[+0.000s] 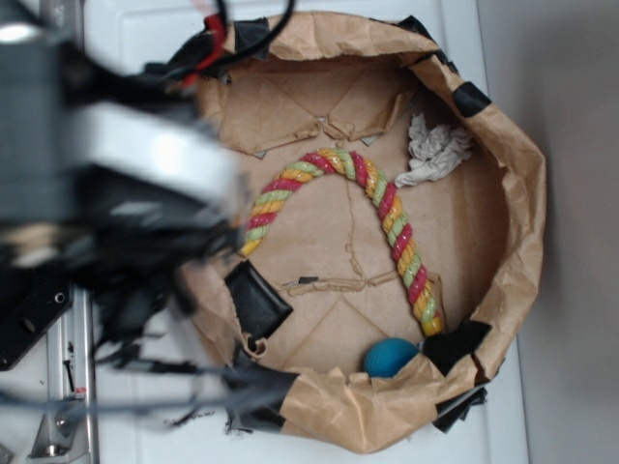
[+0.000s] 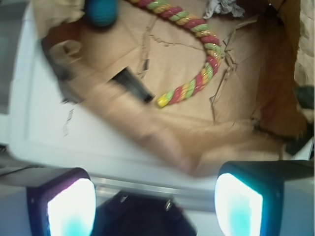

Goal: Grab the blue ball.

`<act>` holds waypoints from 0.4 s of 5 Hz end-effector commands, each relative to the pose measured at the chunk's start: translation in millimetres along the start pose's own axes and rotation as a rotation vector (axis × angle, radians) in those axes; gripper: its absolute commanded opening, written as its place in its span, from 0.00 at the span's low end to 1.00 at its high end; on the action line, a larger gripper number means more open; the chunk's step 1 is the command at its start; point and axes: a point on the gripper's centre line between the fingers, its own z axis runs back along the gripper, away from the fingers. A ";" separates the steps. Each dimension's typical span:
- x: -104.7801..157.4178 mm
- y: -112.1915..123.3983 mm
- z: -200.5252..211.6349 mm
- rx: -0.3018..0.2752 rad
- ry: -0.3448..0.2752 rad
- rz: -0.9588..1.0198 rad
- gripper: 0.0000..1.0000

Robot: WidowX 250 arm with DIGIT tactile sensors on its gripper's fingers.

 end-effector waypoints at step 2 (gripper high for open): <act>93.1 -22.2 -27.5 -0.086 -0.376 -0.468 1.00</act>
